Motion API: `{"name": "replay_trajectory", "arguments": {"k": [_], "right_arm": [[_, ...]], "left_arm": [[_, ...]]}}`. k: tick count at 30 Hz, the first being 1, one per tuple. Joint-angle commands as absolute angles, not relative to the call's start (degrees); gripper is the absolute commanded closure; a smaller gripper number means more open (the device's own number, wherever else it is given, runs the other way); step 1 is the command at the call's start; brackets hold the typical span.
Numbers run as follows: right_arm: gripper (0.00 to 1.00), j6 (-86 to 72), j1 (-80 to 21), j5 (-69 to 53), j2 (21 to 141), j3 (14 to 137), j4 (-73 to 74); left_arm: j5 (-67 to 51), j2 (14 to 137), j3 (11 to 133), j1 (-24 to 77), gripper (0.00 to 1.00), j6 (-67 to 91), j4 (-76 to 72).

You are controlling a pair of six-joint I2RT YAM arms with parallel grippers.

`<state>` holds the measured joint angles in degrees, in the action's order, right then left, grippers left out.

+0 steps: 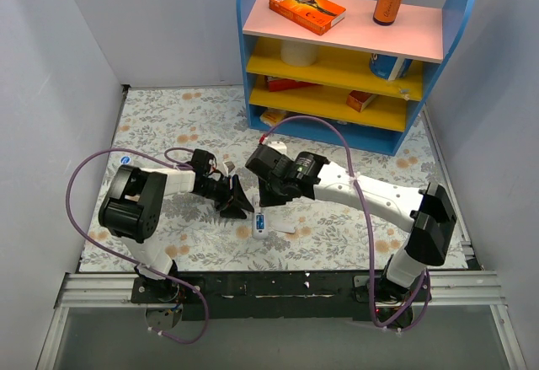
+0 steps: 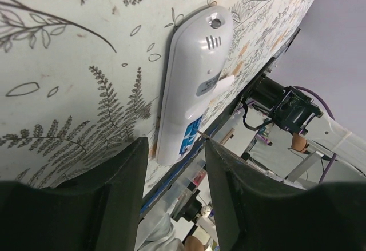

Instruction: Unload the batteries from the remote control

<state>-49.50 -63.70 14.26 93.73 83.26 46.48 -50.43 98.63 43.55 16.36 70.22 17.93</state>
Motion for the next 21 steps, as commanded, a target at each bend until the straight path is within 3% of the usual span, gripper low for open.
{"name": "replay_trajectory", "arguments": {"k": [1, 21], "right_arm": [[0.99, -47.99, -63.37, 15.38, 97.73, 84.72, 48.16], [0.99, -44.91, -63.98, 2.2, 99.93, 78.06, 37.36]], "left_arm": [[-49.49, 98.61, 44.03, 16.61, 0.57, 70.05, 18.01], [-46.41, 102.13, 46.49, 17.22, 0.62, 72.24, 17.93]]}}
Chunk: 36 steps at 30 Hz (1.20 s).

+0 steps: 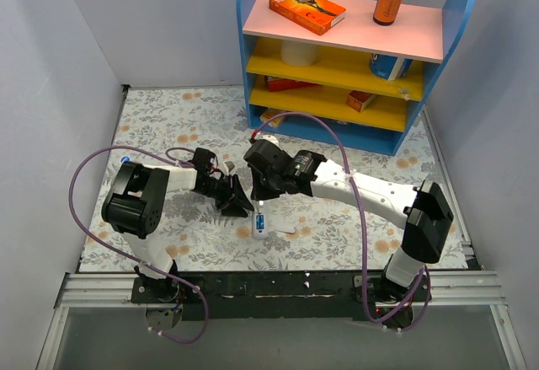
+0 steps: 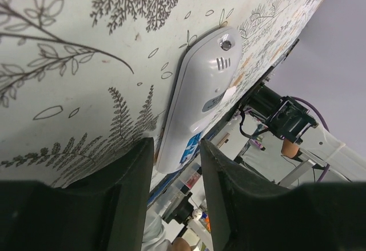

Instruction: Unload the batteries from the remote control

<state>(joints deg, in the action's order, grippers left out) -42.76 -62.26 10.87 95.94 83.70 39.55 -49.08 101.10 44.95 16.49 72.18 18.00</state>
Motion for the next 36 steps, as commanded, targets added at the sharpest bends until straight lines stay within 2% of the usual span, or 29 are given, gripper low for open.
{"name": "replay_trajectory", "arguments": {"k": [1, 7, 12, 21, 25, 31, 36], "right_arm": [[0.99, -45.0, -64.07, 2.28, 99.67, 77.18, 36.83], [0.99, -46.41, -63.81, 5.18, 94.58, 68.13, 34.89], [0.99, -46.67, -63.46, 6.94, 90.8, 63.47, 34.19], [0.99, -46.76, -61.26, 7.03, 84.03, 53.8, 29.36], [0.99, -46.67, -61.78, 5.45, 84.63, 58.08, 29.79], [0.99, -49.91, -67.67, 9.22, 92.89, 69.15, 38.31], [0.99, -55.8, -70.66, 10.98, 94.66, 67.86, 37.44]], "left_arm": [[-45.8, 102.39, 46.58, 17.92, 0.62, 72.42, 18.02], [-43.42, 104.41, 47.99, 20.48, 0.66, 73.39, 18.54], [-39.99, 104.68, 47.9, 20.48, 0.76, 73.13, 20.21], [-38.85, 105.12, 47.2, 20.48, 0.82, 72.86, 21.27], [-41.13, 103.98, 46.15, 20.48, 0.82, 73.74, 19.6], [-42.71, 104.76, 45.44, 20.57, 0.82, 74.27, 18.46], [-42.45, 105.03, 45.53, 20.57, 0.83, 73.92, 19.25]]}}
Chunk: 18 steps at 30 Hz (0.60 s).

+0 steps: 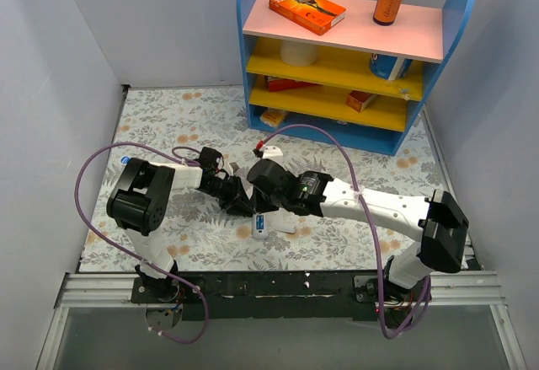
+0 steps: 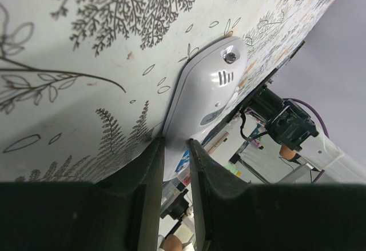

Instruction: Unload the batteries from the remote control

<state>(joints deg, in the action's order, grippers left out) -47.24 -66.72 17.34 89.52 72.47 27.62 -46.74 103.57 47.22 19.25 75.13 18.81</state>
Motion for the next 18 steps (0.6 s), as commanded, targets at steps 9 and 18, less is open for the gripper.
{"name": "replay_trajectory", "arguments": {"k": [9, 18], "right_arm": [[0.99, -37.73, -70.49, 11.34, 95.36, 74.78, 41.03], [0.99, -23.39, -69.96, 7.56, 95.72, 82.35, 47.11]], "left_arm": [[-42.1, 105.73, 46.41, 20.57, 0.82, 73.13, 20.3], [-40.08, 105.82, 47.64, 20.57, 0.81, 72.16, 21.71]]}}
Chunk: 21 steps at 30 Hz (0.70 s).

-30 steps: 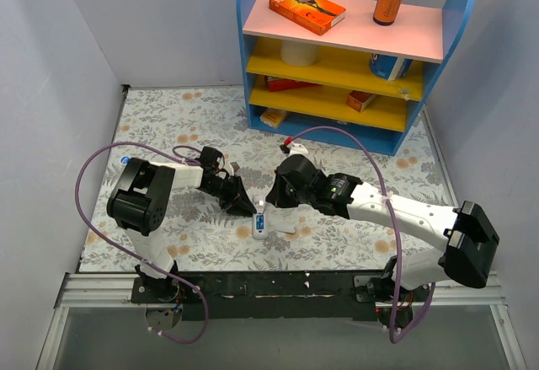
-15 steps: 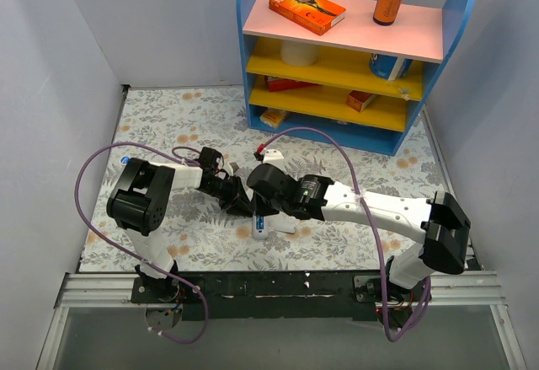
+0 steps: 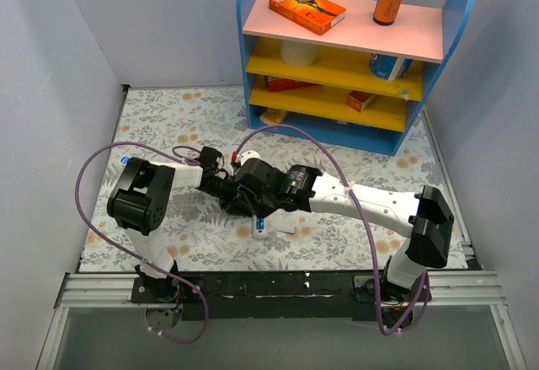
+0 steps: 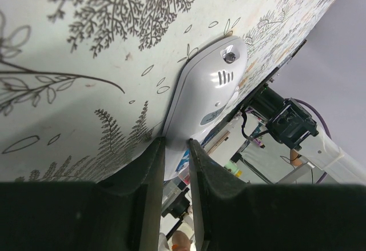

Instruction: Unload the batteries from the remote control

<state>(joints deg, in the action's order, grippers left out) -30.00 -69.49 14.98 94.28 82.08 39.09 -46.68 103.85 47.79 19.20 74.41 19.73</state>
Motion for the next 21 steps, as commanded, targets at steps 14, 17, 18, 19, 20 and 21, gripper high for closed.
{"name": "replay_trajectory", "arguments": {"k": [14, 17, 18, 19, 20, 21], "right_arm": [[0.99, -13.8, -65.04, 4.75, 88.77, 84.11, 50.45], [0.99, -13.71, -64.51, 4.75, 89.03, 85.07, 50.54], [0.99, -13.54, -64.51, 4.83, 89.29, 85.34, 50.8], [0.99, -13.1, -64.51, 4.92, 89.38, 85.6, 50.89], [0.99, -11.53, -64.51, 4.83, 89.38, 85.78, 50.8], [0.99, -10.47, -64.51, 4.83, 89.12, 85.69, 50.45]], "left_arm": [[-39.46, 105.73, 47.9, 20.57, 0.79, 72.07, 21.97], [-39.46, 105.38, 47.81, 20.57, 0.79, 72.07, 21.8], [-39.55, 105.38, 47.73, 20.48, 0.78, 72.07, 21.8], [-39.64, 105.29, 47.72, 20.57, 0.78, 72.07, 21.71], [-39.64, 105.29, 47.72, 20.57, 0.78, 72.07, 21.71], [-39.9, 105.12, 47.72, 20.57, 0.78, 72.07, 21.8]]}}
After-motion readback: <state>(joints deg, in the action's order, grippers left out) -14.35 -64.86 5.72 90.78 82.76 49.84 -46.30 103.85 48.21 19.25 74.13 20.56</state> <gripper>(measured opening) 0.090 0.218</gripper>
